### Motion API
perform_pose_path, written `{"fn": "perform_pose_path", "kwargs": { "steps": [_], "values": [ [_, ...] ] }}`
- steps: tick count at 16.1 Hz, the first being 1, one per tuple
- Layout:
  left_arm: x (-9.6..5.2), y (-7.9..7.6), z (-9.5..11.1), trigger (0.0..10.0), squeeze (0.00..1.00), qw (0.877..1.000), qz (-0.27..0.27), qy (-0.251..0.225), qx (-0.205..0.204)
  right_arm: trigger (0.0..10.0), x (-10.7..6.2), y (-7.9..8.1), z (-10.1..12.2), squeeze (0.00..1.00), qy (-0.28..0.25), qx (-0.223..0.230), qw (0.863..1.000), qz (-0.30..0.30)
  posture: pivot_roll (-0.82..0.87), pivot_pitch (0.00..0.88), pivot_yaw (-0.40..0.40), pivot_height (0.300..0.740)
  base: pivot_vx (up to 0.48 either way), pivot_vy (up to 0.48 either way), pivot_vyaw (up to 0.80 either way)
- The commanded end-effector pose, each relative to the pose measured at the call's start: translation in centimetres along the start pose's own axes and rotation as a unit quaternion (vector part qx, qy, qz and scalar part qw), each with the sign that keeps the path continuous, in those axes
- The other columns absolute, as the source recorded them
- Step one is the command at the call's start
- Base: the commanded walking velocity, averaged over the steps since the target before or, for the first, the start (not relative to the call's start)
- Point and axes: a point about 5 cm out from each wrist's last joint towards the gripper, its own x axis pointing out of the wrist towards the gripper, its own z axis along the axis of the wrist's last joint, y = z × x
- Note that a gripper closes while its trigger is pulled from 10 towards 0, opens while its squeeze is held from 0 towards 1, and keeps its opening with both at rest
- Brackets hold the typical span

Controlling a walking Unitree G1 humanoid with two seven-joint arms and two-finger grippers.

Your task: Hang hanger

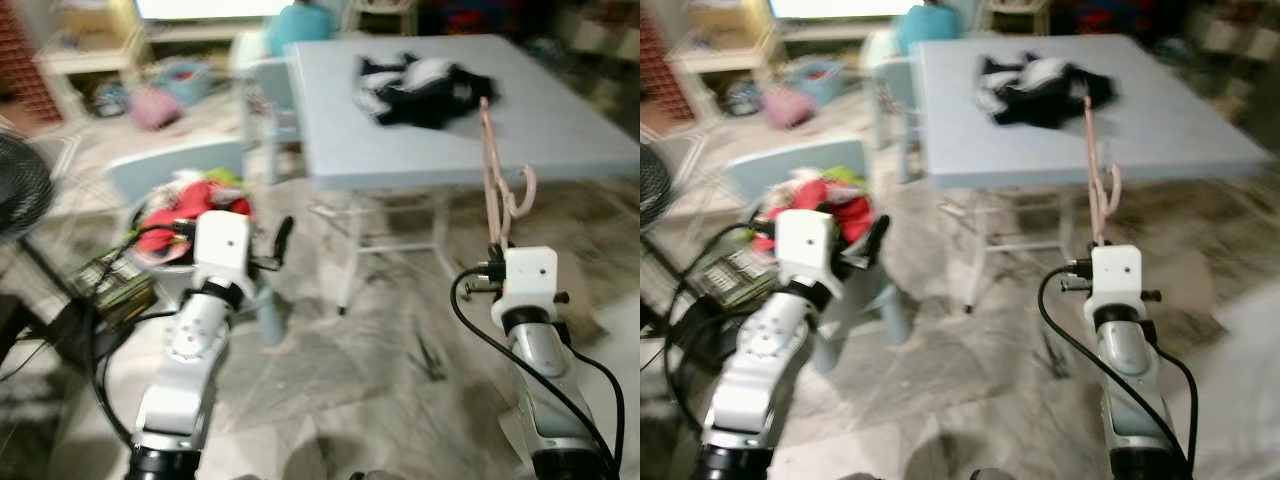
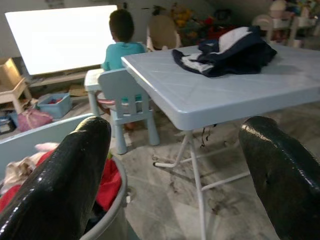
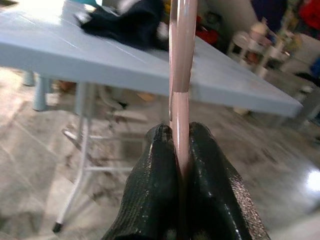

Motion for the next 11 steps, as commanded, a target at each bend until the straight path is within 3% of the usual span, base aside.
{"fn": "perform_pose_path", "kwargs": {
  "steps": [1, 11],
  "values": [
    [0.04, -0.03, -0.38, 10.0, 0.0, 1.0, 0.0, 0.014, -0.009, 10.0, 0.14, -0.13, 0.27, 0.0, -0.001, 0.003, 1.0, -0.002, -0.04, 0.048, 0.017, 0.74, 0.0, 0.322, -0.8],
    [0.21, -0.04, -0.45, 10.0, 0.0, 1.0, -0.005, 0.025, -0.016, 10.0, 0.09, -0.2, 0.14, 0.0, 0.007, 0.0, 1.0, -0.003, -0.04, 0.052, 0.02, 0.74, 0.0, 0.479, -0.8]
  ]
}}
